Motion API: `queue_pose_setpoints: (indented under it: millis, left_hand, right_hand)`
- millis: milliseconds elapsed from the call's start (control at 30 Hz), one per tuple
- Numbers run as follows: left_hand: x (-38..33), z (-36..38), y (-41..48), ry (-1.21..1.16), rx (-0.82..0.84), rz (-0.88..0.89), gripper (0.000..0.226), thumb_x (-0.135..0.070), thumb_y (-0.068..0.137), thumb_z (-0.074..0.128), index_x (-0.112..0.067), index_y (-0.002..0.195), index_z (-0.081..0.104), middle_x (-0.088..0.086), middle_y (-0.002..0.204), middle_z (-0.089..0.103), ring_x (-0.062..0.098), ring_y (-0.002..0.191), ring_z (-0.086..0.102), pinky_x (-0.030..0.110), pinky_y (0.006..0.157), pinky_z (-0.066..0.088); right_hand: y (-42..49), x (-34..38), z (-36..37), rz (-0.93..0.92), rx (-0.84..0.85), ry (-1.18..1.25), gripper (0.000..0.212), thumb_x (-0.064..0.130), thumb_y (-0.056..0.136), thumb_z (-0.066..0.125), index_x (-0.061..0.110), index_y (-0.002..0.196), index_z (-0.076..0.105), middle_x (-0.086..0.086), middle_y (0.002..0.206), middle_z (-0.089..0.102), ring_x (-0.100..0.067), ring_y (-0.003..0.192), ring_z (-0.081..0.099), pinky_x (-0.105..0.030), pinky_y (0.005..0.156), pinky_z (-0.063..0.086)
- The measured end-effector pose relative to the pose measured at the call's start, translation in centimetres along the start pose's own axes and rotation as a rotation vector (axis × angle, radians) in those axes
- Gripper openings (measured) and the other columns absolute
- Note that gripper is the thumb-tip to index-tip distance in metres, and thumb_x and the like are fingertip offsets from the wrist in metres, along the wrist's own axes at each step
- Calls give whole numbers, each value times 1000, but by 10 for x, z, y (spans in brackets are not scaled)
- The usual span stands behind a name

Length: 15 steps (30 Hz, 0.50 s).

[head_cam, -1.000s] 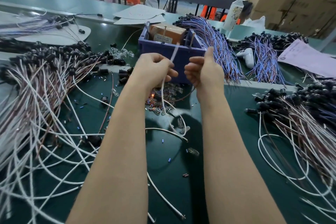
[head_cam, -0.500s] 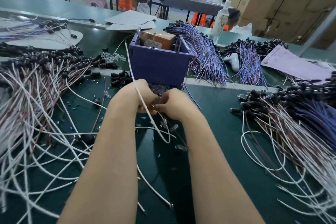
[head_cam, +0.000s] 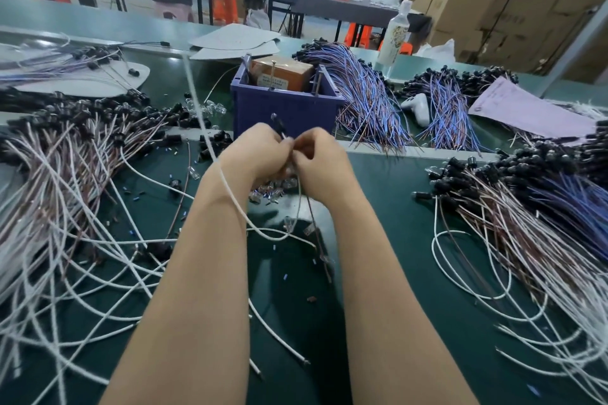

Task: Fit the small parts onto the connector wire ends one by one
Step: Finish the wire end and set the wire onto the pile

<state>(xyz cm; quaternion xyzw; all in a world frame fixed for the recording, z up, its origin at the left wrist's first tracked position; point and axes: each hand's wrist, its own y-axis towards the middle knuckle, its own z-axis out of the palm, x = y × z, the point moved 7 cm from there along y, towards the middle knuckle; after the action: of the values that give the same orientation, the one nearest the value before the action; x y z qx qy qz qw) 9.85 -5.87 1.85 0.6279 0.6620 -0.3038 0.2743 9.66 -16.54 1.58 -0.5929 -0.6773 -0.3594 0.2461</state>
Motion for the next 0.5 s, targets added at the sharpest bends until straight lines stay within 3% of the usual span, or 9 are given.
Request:
queue_pose_setpoints:
  millis: [133,200,267,333,400,500]
  left_hand:
    - [-49,-13,-8,-123,-194,220,19,-25,97,51,-15,85,64,3,78,62,16,72,56,24,69,44]
    - [-77,-18,-12,-254,-289,306,16,-23,97,51,-17,88,62,-5,73,59,6,66,53,19,61,41]
    - [-105,-17,-12,-434,-346,350,17,-20,98,50,-10,94,63,-9,69,55,2,60,50,16,57,40]
    - [-133,-10,-12,-665,-349,352,18,-16,98,49,-5,96,63,-6,68,56,2,56,52,17,56,44]
    - [-159,13,-12,-963,-266,309,17,-10,98,49,-8,84,59,-3,62,57,3,49,54,17,52,47]
    - [-198,66,-14,-1265,-89,224,25,-5,98,47,-7,74,53,-2,48,57,5,41,55,18,49,51]
  right_hand:
    - [-6,8,-34,37,-74,387,4,6,95,50,9,97,51,-9,90,61,-15,67,63,-31,69,53]
    - [-14,8,-54,71,-70,563,2,8,97,50,7,98,49,-10,84,60,-6,49,56,-22,53,50]
    - [-25,4,-86,57,-90,571,4,9,97,51,7,99,54,-6,74,59,-2,43,49,-15,45,42]
    - [-41,-6,-134,34,-192,389,9,13,97,52,13,99,60,-1,70,59,3,44,48,-11,46,40]
    - [-62,-19,-193,49,-373,84,12,19,96,54,24,96,64,6,70,62,7,50,52,-10,51,42]
    - [-98,-49,-266,184,-630,-195,8,25,92,59,25,95,66,2,80,66,-9,72,60,-17,57,41]
